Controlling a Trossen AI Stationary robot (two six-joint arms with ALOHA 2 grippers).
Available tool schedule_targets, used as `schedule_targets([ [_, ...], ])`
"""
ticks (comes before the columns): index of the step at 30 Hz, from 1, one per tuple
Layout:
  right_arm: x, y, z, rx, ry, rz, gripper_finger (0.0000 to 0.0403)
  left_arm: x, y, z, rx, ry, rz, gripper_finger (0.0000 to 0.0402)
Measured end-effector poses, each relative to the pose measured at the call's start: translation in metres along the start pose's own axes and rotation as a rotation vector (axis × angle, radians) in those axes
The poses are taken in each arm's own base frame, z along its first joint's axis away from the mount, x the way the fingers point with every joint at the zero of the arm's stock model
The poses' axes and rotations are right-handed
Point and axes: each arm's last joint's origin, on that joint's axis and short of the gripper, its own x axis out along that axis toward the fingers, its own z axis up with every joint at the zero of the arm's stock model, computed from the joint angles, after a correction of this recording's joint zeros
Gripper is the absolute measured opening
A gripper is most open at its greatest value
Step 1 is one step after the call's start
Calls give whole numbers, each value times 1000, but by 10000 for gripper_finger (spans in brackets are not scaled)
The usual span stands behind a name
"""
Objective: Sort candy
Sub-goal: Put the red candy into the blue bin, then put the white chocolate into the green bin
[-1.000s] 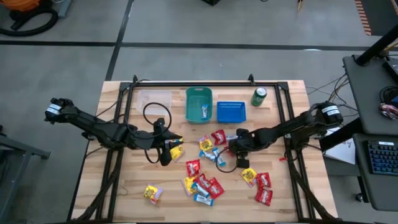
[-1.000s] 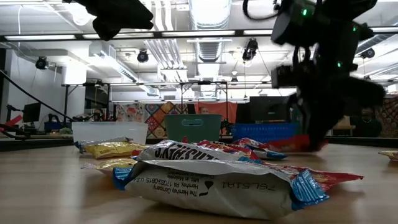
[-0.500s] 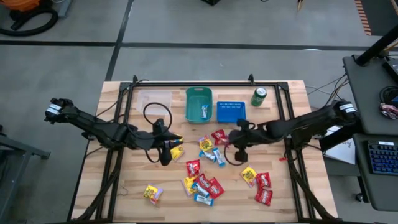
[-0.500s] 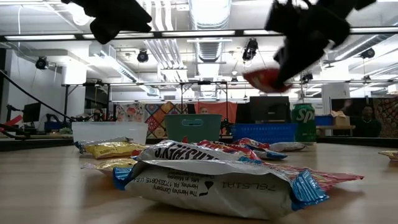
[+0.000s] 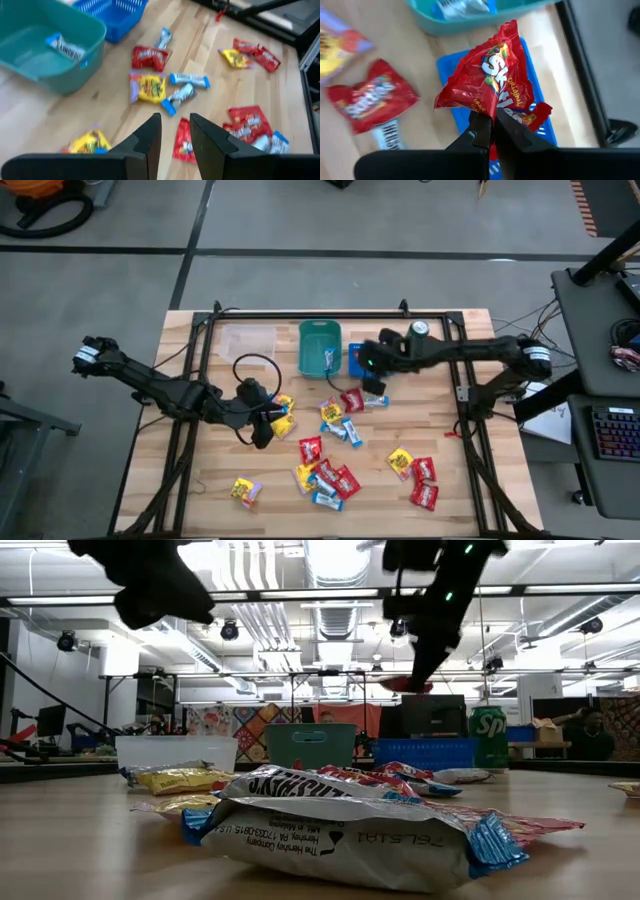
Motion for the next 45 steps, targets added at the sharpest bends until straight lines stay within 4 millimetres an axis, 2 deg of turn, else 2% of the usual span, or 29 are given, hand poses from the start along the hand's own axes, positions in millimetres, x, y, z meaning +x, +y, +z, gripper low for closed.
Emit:
schedule_targets([
  [4, 24, -19, 3, 86, 58, 47, 9, -1, 1, -5, -26, 39, 20, 86],
  [8, 39, -29, 1, 132, 104, 54, 17, -2, 2, -8, -23, 64, 32, 86],
  [17, 49, -30, 0, 143, 129, 94, 76, -2, 4, -10, -13, 91, 37, 86],
  [26, 41, -32, 4, 164, 98, 94, 106, -2, 4, -10, -12, 91, 37, 86],
  [36, 12, -17, 9, 170, 11, 252, 107, -4, 14, -22, 63, 219, 123, 90],
  [45, -7, 5, 9, 102, -44, 294, 107, 12, 20, -39, 240, 344, 266, 144],
])
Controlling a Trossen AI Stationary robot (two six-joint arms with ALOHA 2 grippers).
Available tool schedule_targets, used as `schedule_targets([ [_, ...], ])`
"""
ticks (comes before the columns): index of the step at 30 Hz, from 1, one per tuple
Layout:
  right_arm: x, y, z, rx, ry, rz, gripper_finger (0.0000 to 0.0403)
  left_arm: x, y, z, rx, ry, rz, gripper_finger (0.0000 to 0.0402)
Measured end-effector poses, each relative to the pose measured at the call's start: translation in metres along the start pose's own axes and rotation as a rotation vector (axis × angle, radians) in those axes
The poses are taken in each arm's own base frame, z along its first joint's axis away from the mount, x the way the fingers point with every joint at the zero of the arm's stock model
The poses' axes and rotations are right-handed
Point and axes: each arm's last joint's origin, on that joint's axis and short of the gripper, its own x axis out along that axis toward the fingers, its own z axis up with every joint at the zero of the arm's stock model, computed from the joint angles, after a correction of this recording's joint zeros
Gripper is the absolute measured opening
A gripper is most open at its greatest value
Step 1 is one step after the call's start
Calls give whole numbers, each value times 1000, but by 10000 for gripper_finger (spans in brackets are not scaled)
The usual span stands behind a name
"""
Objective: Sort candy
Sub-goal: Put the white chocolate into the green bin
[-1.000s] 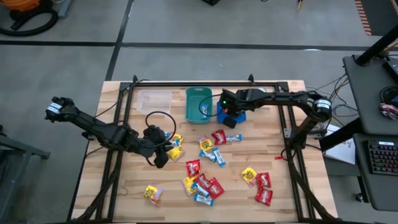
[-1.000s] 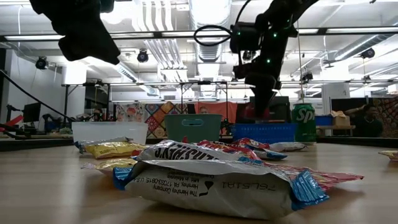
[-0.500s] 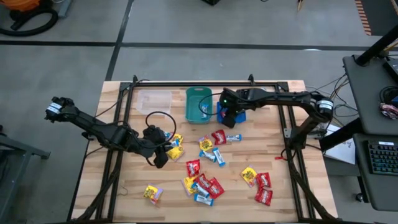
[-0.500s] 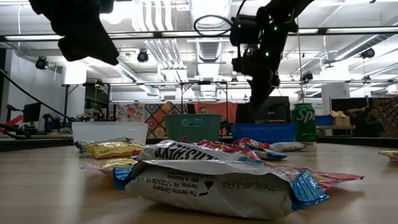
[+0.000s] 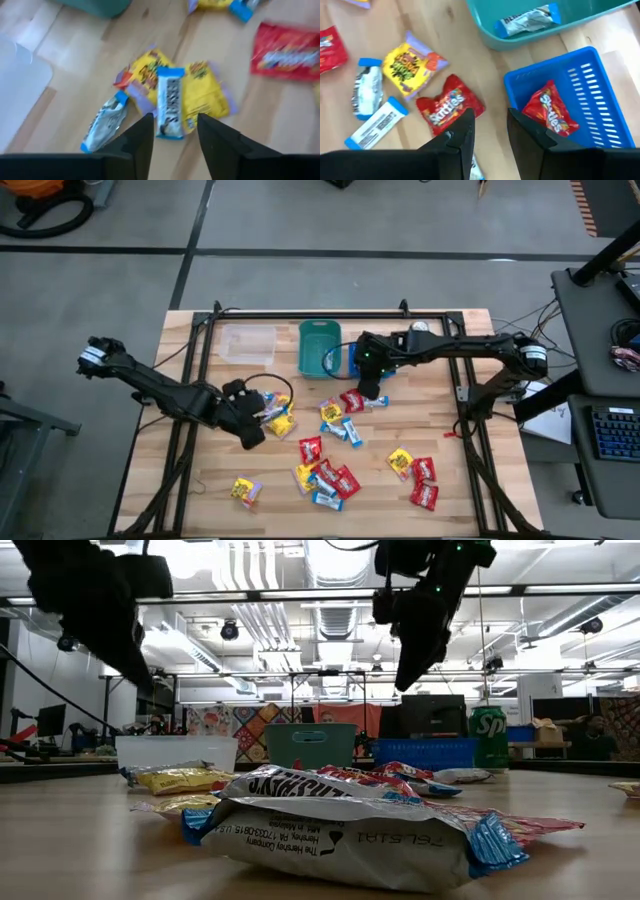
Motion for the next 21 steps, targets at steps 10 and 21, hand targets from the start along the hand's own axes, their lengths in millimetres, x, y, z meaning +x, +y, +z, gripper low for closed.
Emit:
schedule_targets([
  [10, -31, 7, -14, -19, -1, 15, 109, 35, -2, -12, 117, 193, 182, 180],
  [21, -42, 4, -29, 19, -73, 26, 109, 50, 8, -18, 215, 261, 219, 167],
])
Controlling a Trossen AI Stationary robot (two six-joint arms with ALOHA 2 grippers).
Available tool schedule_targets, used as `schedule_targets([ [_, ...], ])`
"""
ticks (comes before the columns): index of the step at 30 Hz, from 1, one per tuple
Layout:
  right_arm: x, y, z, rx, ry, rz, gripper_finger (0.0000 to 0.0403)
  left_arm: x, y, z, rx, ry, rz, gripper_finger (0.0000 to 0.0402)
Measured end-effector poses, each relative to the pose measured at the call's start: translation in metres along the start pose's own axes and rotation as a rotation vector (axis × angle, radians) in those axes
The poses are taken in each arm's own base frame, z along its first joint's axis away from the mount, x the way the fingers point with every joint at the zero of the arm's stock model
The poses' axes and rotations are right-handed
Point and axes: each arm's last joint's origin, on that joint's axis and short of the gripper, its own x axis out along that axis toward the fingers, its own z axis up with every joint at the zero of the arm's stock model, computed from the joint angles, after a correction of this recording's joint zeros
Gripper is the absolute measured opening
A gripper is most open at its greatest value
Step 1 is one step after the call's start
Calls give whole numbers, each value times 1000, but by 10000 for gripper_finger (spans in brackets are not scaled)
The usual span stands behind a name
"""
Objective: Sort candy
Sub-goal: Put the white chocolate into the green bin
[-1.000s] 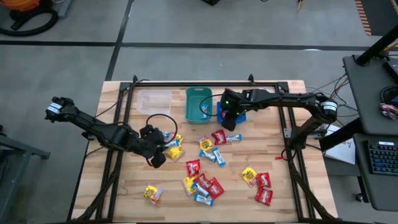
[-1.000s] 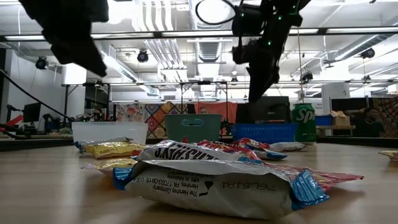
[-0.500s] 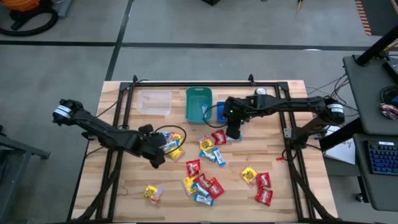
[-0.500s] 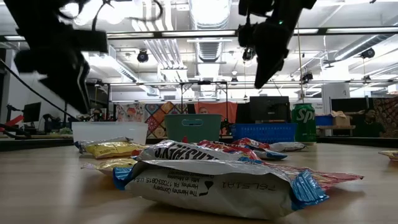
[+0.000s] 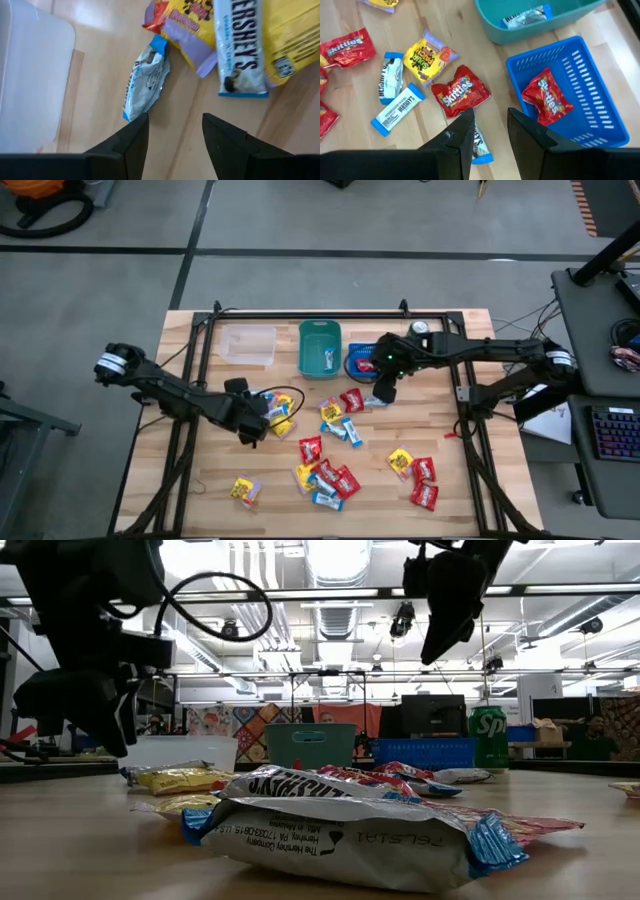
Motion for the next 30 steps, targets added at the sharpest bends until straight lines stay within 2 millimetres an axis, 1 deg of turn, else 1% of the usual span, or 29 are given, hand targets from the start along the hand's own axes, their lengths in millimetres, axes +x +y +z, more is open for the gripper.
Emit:
schedule_targets([
  [3, 3, -1, -4, 10, 7, -1, 109, 9, 5, -6, 4, 16, -32, 165],
  [8, 7, -1, -8, 26, 23, -4, 109, 23, 10, -19, 11, 7, -38, 158],
  [14, 7, -1, -7, 27, 18, -3, 109, 30, 10, -27, 25, -11, -25, 152],
  [19, 7, -1, -7, 26, 18, -3, 109, 25, 10, -22, 57, -43, -42, 145],
  [24, 7, -1, -7, 20, 15, -2, 109, 13, 10, -10, 66, -103, -72, 135],
  [30, 7, 0, -3, -9, -21, 3, 109, 14, 16, -8, 58, -106, -60, 135],
])
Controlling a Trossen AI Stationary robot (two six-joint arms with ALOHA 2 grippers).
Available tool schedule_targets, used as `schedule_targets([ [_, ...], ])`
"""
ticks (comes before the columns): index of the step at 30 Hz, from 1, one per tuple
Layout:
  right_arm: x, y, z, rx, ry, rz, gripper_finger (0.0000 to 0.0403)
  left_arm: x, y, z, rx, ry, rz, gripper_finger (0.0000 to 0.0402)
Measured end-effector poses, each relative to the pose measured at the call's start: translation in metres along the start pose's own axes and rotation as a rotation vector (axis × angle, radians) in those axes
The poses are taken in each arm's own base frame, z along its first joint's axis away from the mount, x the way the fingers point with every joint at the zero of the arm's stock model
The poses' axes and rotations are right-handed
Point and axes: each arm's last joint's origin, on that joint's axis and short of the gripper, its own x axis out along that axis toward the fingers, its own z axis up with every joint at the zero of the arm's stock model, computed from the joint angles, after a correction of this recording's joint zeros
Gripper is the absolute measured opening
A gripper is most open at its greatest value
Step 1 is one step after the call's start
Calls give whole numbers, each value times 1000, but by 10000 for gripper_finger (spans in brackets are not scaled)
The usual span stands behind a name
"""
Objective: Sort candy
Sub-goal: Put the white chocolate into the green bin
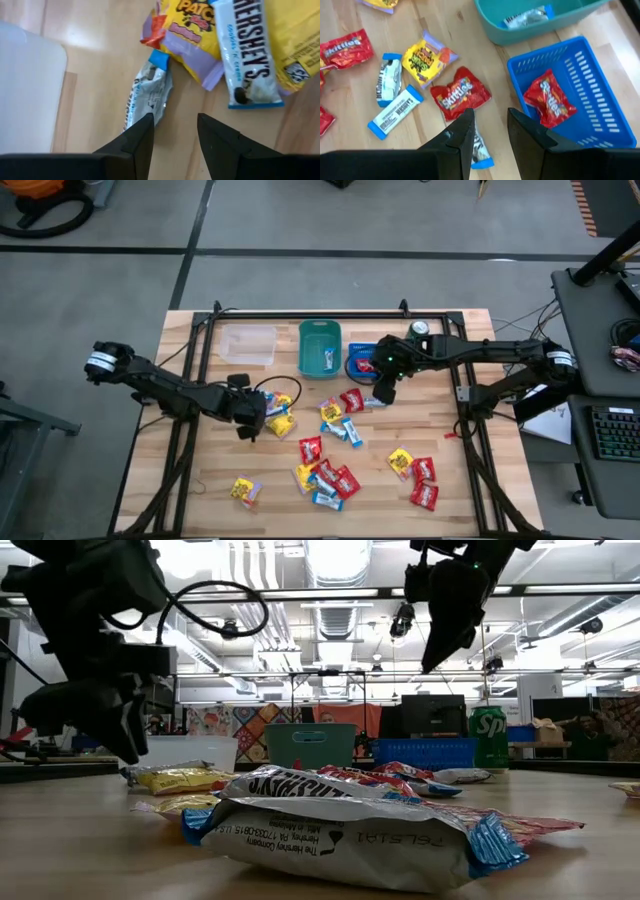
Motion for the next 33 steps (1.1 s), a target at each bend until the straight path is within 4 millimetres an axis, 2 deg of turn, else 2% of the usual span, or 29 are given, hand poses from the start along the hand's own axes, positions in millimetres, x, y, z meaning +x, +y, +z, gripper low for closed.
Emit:
schedule_targets([
  [10, 0, 0, 3, -36, -35, 4, 109, 15, 13, -1, -63, 38, 28, 135],
  [20, 0, 0, 3, -35, -34, 5, 109, 24, 15, -4, -81, 49, 9, 132],
  [27, 0, 0, 3, -36, -34, 5, 109, 28, 18, -8, -110, 60, 27, 104],
  [33, 0, 0, 3, -36, -34, 5, 109, 29, 18, -11, -112, 63, 35, 48],
])
